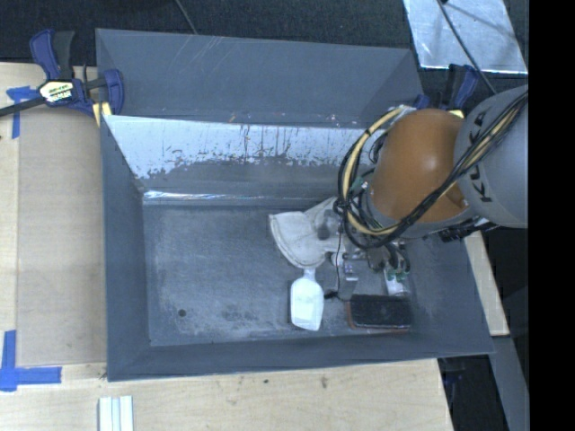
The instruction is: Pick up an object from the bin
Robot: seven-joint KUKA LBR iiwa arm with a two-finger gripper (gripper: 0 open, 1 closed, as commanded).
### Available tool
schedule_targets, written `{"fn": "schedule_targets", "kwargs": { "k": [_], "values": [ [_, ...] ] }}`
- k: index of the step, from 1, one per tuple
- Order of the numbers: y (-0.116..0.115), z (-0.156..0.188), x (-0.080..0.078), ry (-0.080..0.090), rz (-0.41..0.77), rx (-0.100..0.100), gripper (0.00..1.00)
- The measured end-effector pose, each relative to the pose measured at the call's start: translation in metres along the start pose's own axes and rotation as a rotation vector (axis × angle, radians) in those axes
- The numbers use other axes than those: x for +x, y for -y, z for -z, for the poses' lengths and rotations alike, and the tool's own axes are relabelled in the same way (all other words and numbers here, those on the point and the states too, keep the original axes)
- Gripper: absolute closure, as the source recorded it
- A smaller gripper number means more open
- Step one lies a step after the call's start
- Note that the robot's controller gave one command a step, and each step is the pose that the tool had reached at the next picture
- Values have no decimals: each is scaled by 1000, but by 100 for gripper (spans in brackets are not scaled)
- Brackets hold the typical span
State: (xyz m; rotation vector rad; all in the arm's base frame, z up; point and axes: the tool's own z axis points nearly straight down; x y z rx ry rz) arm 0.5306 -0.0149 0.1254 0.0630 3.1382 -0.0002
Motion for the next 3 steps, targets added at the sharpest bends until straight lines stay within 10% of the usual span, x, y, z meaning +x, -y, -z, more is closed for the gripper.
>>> {"fn": "schedule_targets", "kwargs": {
  "k": [2,3],
  "values": [
    [-6,-31,-15,2,-26,-1,0],
    [-9,-51,-36,10,-227,0,100]
  ]
}}
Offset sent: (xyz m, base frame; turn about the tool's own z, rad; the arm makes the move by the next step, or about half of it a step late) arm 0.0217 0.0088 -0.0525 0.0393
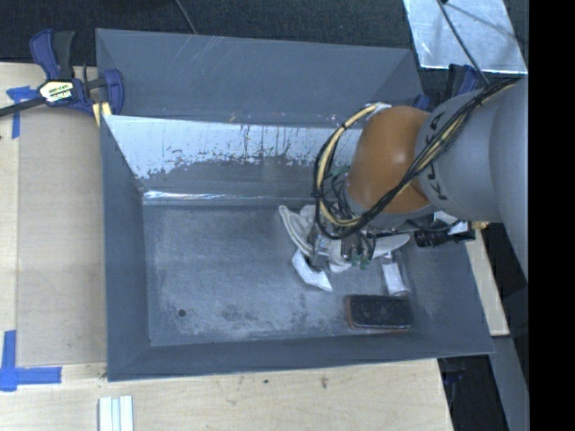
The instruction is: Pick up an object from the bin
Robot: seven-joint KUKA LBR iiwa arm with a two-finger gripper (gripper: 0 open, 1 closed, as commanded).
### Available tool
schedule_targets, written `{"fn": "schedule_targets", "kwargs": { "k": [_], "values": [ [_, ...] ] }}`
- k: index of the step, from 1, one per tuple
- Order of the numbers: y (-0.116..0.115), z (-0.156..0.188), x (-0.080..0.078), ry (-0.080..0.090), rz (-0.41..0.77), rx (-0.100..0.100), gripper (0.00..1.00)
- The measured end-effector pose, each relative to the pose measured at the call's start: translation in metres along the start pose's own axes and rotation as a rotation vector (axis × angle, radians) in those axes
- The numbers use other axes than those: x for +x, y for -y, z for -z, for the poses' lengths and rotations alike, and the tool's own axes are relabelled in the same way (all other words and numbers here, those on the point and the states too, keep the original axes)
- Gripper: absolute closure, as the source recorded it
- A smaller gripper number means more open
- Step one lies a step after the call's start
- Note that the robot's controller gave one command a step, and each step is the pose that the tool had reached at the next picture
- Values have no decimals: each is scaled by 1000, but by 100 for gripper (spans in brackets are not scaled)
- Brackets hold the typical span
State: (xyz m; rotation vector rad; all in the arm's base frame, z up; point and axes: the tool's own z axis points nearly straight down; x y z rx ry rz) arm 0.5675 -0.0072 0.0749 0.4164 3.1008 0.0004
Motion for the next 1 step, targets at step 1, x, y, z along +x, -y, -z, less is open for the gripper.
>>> {"fn": "schedule_targets", "kwargs": {
  "k": [1],
  "values": [
    [0,0,0,0,0,0,100]
  ]
}}
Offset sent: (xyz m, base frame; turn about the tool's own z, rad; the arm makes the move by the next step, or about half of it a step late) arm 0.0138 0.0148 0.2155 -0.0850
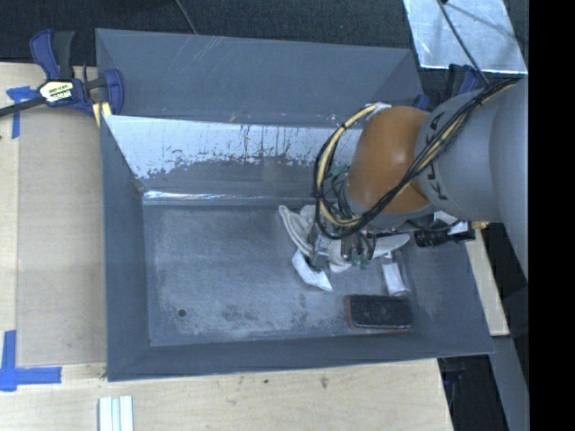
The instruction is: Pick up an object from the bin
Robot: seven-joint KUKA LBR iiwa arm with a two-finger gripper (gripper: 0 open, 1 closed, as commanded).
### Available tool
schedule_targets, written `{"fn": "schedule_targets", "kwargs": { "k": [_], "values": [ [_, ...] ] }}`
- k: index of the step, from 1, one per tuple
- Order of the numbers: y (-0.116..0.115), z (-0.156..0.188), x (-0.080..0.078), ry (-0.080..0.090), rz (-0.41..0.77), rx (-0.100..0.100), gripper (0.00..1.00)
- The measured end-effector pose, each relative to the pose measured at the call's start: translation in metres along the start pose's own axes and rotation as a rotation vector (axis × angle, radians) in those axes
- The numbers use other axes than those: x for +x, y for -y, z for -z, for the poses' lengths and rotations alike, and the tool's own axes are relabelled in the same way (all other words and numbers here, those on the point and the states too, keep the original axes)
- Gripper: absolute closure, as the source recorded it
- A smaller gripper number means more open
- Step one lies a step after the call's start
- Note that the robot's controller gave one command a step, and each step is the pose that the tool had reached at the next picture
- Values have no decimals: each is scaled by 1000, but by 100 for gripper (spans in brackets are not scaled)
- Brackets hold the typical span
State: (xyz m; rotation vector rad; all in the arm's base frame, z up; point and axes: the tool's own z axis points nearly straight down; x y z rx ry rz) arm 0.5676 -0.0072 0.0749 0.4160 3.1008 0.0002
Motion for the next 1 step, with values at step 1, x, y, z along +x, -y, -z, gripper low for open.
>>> {"fn": "schedule_targets", "kwargs": {
  "k": [1],
  "values": [
    [-17,206,-12,-13,81,1,100]
  ]
}}
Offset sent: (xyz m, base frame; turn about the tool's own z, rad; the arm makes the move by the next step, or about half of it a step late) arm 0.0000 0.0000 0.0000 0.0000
